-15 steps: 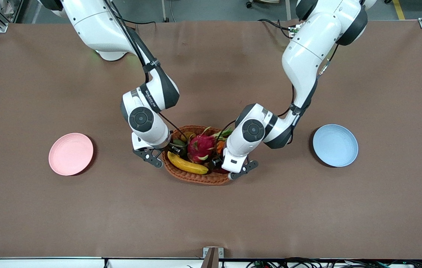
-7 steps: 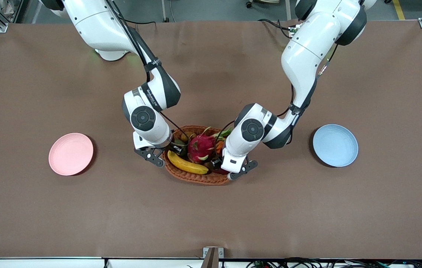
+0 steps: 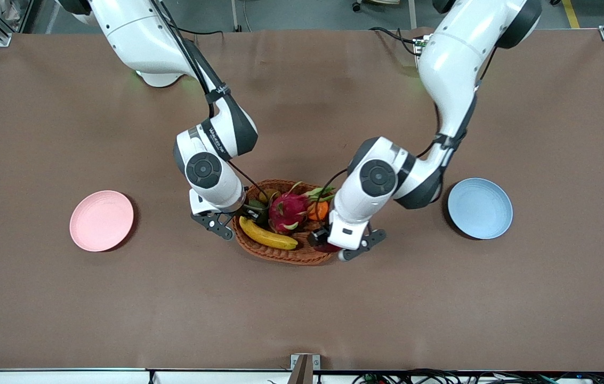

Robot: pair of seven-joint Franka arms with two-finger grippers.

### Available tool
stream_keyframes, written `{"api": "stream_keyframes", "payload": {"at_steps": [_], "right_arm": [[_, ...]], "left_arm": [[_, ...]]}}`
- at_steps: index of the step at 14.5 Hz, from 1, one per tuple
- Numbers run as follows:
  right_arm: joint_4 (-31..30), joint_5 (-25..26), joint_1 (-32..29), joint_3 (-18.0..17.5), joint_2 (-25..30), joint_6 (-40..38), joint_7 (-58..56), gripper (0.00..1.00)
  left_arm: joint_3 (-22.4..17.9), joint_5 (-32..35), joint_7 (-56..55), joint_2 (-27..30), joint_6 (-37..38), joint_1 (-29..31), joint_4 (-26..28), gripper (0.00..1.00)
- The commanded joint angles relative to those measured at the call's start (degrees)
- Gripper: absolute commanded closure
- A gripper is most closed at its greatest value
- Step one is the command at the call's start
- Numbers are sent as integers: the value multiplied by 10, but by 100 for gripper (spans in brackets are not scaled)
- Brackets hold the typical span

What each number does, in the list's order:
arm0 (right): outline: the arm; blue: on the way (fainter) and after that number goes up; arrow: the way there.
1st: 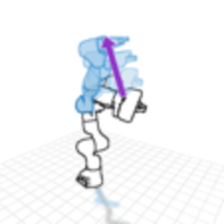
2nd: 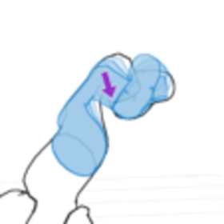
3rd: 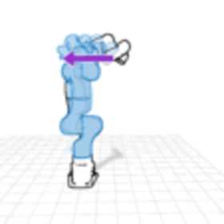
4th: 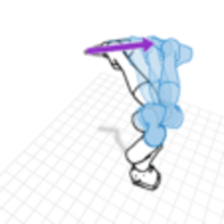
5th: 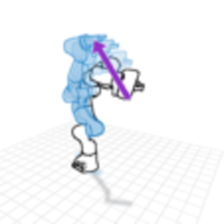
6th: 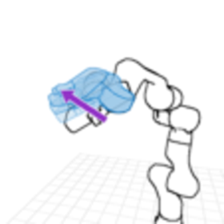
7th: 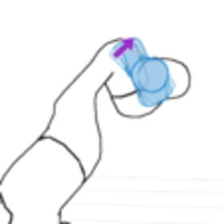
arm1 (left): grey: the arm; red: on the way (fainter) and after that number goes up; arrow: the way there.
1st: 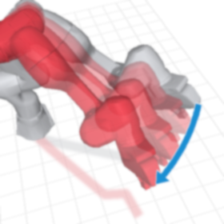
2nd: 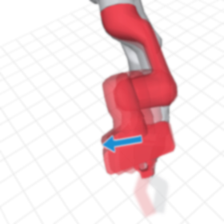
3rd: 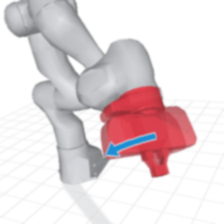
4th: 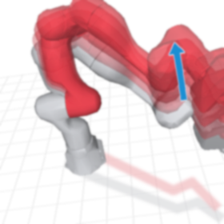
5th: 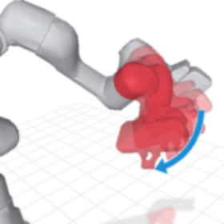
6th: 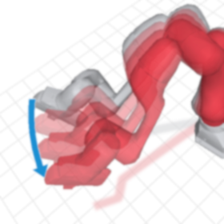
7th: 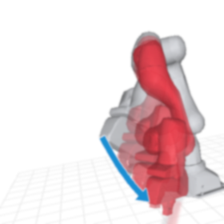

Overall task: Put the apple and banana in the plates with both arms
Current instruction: 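Carry the apple to the blue plate while the right gripper carries the banana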

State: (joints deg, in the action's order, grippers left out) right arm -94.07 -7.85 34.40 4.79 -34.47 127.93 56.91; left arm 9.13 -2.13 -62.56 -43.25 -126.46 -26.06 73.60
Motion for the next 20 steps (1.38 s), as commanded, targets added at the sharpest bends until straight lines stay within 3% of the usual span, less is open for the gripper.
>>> {"api": "stream_keyframes", "payload": {"at_steps": [1, 5, 10, 15, 20], "right_arm": [[-8, -7, -4, 0, 14, -8, 0, 99], [-1, -7, -10, 3, 29, -29, -12, 100], [29, -24, -79, 0, 86, -162, -113, 100], [28, -35, -221, 3, 130, -283, -350, 100], [11, -30, -358, 4, 124, -273, -535, 99]], "left_arm": [[-2, 1, 51, 79, 72, 45, 53, 57], [0, 5, 170, 191, 89, 134, 185, 57], [1, 25, 336, 277, 77, 258, 329, 57], [3, 70, 427, 281, -19, 339, 422, 57], [0, 92, 431, 221, -123, 345, 459, 56]]}}
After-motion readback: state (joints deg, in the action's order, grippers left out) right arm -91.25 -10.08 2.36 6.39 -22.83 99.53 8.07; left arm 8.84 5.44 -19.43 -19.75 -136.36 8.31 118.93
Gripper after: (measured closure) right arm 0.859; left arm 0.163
